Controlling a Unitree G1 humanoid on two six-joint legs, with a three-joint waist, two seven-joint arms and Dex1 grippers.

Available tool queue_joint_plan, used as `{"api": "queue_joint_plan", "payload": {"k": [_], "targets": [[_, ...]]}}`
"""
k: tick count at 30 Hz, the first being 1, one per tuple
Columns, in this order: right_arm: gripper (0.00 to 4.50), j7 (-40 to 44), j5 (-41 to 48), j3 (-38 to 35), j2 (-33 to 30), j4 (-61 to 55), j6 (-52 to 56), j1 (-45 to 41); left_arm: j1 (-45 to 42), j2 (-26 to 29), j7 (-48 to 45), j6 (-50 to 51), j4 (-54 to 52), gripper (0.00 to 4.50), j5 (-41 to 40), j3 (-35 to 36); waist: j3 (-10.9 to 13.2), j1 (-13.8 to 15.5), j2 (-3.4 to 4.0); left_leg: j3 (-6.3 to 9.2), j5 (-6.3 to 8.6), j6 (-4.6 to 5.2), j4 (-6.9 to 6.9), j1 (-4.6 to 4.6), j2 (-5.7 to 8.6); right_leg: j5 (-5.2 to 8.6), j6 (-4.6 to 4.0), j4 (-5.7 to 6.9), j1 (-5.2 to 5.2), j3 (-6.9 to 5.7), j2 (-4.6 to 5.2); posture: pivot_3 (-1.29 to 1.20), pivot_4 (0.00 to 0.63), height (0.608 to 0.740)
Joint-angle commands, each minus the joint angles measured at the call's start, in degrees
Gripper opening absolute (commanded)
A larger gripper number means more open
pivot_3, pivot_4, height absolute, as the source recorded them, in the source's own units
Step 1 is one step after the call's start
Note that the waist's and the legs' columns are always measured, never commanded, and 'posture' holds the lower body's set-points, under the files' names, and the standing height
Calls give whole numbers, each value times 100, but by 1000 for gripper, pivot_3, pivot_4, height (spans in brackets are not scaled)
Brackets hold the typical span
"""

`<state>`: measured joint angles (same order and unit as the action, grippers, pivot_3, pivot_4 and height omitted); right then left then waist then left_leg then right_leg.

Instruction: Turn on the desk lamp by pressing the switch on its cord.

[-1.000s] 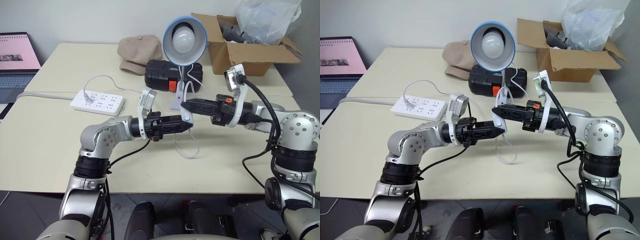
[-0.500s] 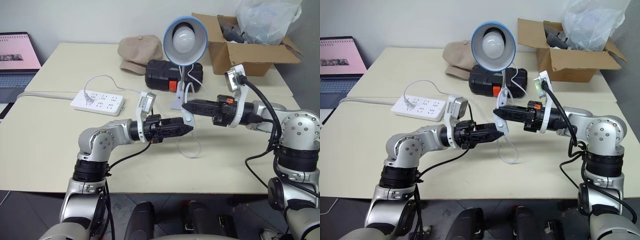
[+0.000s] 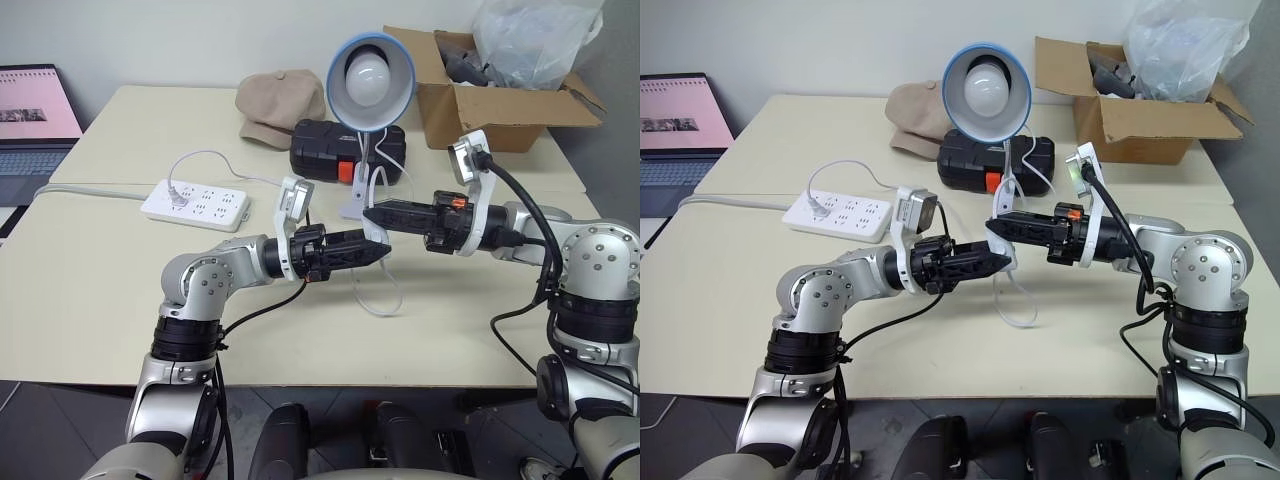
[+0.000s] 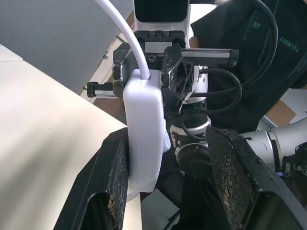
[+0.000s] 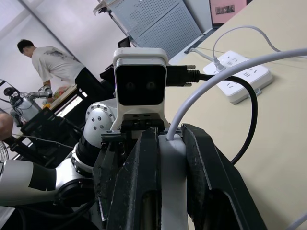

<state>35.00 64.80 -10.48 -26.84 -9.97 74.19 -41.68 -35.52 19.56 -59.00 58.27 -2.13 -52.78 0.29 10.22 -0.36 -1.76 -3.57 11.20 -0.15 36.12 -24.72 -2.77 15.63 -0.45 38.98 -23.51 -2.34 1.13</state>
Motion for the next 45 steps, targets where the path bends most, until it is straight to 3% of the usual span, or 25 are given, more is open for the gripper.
{"api": "queue_joint_plan", "payload": {"k": [1,7,21,22,23,30,38,41,45], "targets": [[349,14,148,-80,-74,-154,-62,-66,-2,10,-146,-7,-128,1566,-116,-38,0,0,0,0,0,0,0,0,0,0,0,0,0,0,0,0,150,740],[349,-40,237,-53,-93,-153,-84,-66,11,44,-235,-30,-133,562,-90,-97,0,1,0,0,0,0,0,0,1,0,0,0,0,0,0,0,150,740],[349,-57,249,-40,-93,-120,-110,-81,29,92,-237,-123,-138,533,-38,-166,0,1,0,0,0,0,0,0,0,0,0,0,0,0,0,0,150,740],[349,-56,248,-39,-94,-118,-108,-81,40,125,-253,-159,-146,1232,39,-225,0,1,0,0,0,0,0,0,0,0,0,0,0,0,0,0,150,740],[349,-53,246,-37,-96,-119,-109,-79,45,126,-272,-126,-136,1249,18,-235,0,1,0,0,0,0,0,0,0,0,0,0,0,0,0,0,150,740],[349,-62,239,-37,-86,-100,-130,-74,18,146,-310,-99,-70,2478,-24,-142,0,1,0,1,0,0,0,0,0,0,0,-1,0,0,0,0,150,740],[349,-110,199,-53,-49,-55,-211,-20,266,651,-485,-262,-527,3975,166,-184,0,-2,0,1,0,0,-1,0,0,0,0,-1,0,0,0,0,150,740],[349,-173,101,-50,-35,37,-303,12,490,946,-470,-727,-905,4451,564,-236,0,-9,0,0,0,0,-2,0,-1,0,0,-3,-1,1,0,0,150,740],[349,-364,-349,93,-45,212,-510,26,693,1289,-283,-1534,-1208,4500,1277,-216,0,13,0,0,0,0,-2,0,-1,0,-1,-2,-1,0,1,0,150,740]]}}
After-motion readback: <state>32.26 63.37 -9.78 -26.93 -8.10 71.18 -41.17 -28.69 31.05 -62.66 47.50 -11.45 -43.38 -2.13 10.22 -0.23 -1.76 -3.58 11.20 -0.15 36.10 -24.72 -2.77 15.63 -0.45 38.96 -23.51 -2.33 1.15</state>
